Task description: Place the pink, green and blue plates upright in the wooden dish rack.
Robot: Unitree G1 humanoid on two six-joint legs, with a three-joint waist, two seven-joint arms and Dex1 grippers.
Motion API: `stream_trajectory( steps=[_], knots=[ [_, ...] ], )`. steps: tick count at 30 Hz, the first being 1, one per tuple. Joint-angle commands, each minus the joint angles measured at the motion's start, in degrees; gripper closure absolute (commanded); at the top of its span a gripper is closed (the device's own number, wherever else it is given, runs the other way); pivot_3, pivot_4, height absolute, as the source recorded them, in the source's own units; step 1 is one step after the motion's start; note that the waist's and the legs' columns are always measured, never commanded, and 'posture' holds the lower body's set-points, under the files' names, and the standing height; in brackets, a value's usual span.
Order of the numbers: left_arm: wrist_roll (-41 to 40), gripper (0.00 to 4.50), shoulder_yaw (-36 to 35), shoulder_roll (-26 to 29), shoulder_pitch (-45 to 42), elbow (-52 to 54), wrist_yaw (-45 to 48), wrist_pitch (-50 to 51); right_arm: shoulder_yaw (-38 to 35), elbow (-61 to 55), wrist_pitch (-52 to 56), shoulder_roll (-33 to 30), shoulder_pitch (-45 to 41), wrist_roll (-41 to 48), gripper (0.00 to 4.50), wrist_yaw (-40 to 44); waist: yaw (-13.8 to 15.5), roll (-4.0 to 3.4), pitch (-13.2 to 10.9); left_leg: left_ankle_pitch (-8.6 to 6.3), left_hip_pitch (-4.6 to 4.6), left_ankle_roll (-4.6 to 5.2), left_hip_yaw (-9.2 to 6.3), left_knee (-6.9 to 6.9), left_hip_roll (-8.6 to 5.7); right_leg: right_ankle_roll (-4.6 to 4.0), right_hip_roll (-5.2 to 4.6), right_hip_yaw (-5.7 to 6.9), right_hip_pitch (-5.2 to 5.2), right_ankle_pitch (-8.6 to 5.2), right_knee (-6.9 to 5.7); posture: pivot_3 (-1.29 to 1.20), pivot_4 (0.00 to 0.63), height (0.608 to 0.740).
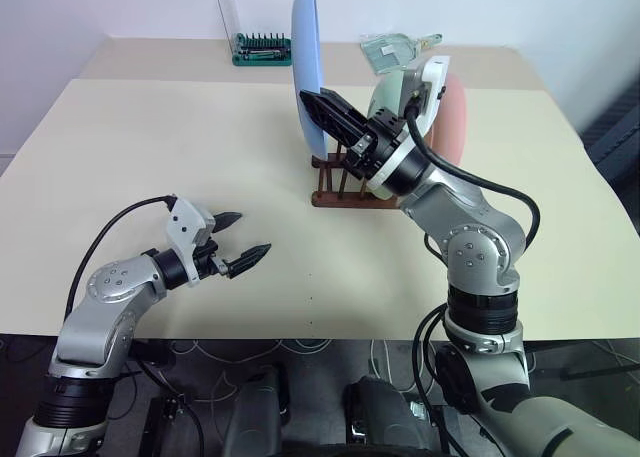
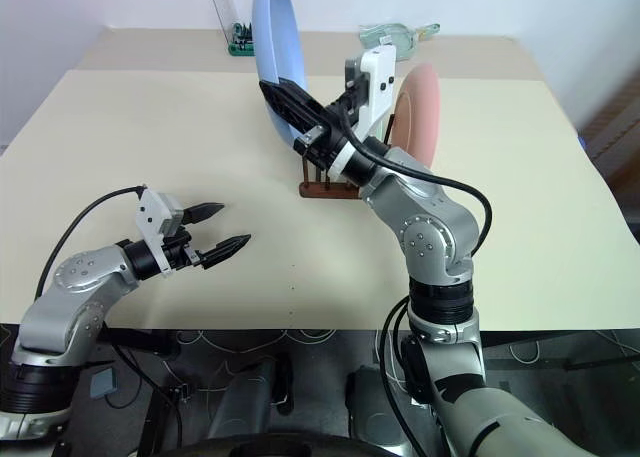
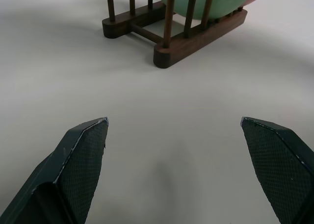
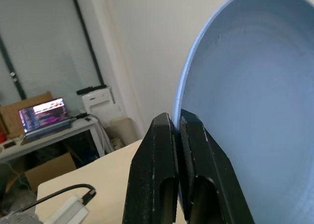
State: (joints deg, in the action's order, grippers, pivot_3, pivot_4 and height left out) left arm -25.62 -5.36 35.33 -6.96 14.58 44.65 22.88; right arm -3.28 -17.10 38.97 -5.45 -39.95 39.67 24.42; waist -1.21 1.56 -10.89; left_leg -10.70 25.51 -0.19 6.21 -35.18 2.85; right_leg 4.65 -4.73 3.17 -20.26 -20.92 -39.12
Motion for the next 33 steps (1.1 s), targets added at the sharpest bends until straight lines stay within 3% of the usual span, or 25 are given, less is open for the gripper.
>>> stream_trajectory(
  steps=[1, 25, 28, 33],
  knots=[
    [-1.42, 0.05, -1.28, -0.29, 0.42, 2.47, 0.73, -0.96, -1.13, 0.11, -0.23, -0.18, -0.73, 1.29, 4.50, -0.80, 0.00, 0.00, 0.00, 0.00, 0.00, 0.00, 0.00, 0.00, 0.00, 0.00, 0.00, 0.00, 0.00, 0.00, 0.00, 0.00, 0.150, 0.732],
    [-2.03, 0.05, -2.57, -1.44, 1.82, -0.46, 3.21, -4.28, -6.22, 5.71, 2.60, 0.57, -1.01, 8.44, 4.50, -6.20, 0.00, -0.01, 0.00, -0.01, 0.05, 0.02, 0.01, 0.00, 0.00, 0.00, 0.00, -0.01, -0.05, 0.00, 0.00, 0.00, 0.150, 0.732],
    [-1.87, 0.00, -2.53, -1.57, 2.06, -0.86, 3.48, -4.82, -6.22, 5.79, 2.64, 0.40, -1.01, 8.62, 3.54, -6.27, 0.02, -0.01, 0.00, -0.03, 0.06, 0.05, 0.01, 0.00, 0.00, 0.00, 0.00, -0.01, -0.05, 0.00, 0.00, 0.00, 0.150, 0.732],
    [-1.68, 0.00, -2.55, -1.65, 2.25, -1.76, 3.99, -5.74, -5.86, 5.77, 2.10, -0.01, -1.20, 8.44, 1.05, -5.85, -0.02, -0.01, 0.00, -0.03, 0.06, 0.05, 0.01, 0.00, 0.01, 0.00, 0.00, -0.01, -0.06, 0.00, 0.00, 0.00, 0.150, 0.732]
  ],
)
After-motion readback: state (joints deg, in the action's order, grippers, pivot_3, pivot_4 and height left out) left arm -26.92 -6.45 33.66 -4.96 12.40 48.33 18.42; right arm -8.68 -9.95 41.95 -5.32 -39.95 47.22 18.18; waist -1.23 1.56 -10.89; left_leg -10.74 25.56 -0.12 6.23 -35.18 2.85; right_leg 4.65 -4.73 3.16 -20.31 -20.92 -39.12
